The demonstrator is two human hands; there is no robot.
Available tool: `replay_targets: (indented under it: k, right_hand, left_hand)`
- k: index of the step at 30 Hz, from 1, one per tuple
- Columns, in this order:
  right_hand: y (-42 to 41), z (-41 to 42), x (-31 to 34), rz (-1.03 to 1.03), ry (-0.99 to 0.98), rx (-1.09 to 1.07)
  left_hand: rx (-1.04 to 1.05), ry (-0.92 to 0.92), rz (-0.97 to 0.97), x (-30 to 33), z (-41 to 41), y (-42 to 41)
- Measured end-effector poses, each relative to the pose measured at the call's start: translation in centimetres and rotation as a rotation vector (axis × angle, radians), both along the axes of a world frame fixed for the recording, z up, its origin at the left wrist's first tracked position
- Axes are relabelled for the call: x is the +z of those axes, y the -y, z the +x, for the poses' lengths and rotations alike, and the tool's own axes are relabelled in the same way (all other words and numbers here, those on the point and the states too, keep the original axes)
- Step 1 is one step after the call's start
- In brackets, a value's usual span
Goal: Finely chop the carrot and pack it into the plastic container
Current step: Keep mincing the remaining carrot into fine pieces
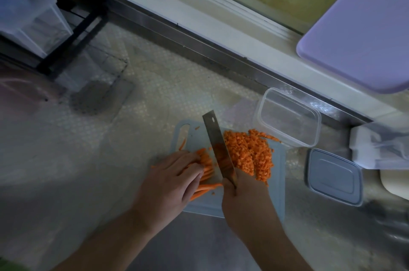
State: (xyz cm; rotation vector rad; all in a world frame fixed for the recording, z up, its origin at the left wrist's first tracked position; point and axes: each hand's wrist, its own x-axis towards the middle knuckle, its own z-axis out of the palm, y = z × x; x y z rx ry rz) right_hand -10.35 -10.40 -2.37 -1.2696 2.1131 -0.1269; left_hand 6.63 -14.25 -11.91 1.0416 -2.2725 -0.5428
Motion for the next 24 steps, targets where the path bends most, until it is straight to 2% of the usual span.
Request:
replay_targets:
  k: [6, 15, 24]
  right_hand:
    - [-0.4, 0.0, 1.1, 0.098, -0.029, 0.053]
    - [0.7, 1.0, -0.5, 0.274, -0.097, -0.004]
    - [1.1, 0.9, -1.1, 0.238, -0.068, -0.009]
  left_hand:
    - [-0.002, 0.0, -0.004, 0.1, 0.0, 0.0]
    - [-0.004, 0.013, -0.004, -0.3, 0.0, 0.0]
    - [0.005, 0.008, -0.003, 0.0, -0.2, 0.0]
